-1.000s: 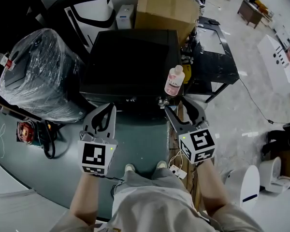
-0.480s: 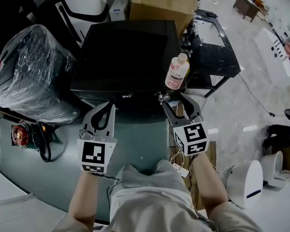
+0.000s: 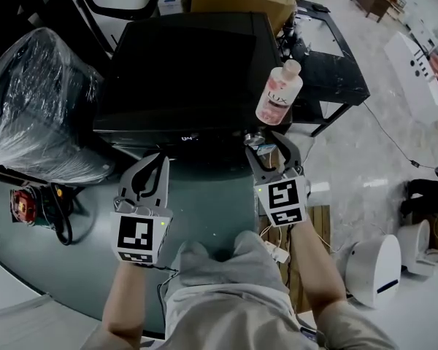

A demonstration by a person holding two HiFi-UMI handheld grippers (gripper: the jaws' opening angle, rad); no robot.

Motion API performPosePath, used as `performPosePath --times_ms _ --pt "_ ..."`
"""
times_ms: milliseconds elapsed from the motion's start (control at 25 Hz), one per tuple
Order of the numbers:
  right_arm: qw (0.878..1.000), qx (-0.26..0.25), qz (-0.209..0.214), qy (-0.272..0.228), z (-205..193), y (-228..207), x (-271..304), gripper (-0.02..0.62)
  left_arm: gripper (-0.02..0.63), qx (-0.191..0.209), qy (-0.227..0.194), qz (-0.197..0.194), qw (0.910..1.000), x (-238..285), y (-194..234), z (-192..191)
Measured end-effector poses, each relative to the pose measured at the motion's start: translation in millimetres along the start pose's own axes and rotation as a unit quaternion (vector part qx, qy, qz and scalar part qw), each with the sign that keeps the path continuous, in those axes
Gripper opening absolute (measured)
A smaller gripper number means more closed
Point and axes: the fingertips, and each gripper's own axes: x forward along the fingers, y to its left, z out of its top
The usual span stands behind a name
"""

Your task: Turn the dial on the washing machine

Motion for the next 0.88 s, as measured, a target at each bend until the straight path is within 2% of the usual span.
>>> performPosePath --times_ms 200,400,480,560,640,880 --pt "0.994 -0.106 -0.014 0.037 -26 8 21 0.265 0.02 -0.004 0.007 0.0 1.0 11 4 -24" --pt "0.976 -0.201 -0.022 0.076 -57 17 41 0.265 0.02 -0.008 0.008 -0.002 0.9999 17 2 -39" --pt "0.962 -0.258 -0.036 0.087 -66 18 47 0.268 0.02 -0.008 0.01 -0.004 0.9999 21 2 -44" --pt "0.934 -0.339 -0.059 0.099 -70 18 52 0.27 0.02 -0.006 0.015 -0.007 0.9998 24 0 -49" --pt "0.909 -0.396 -0.073 0.11 -74 19 54 0.272 0.02 -0.003 0.017 -0.012 0.9998 25 -3 -52" --pt "0.875 -0.461 -0.082 0.124 -82 29 64 0.299 0.02 -0.007 0.012 -0.029 0.9995 33 -7 -61"
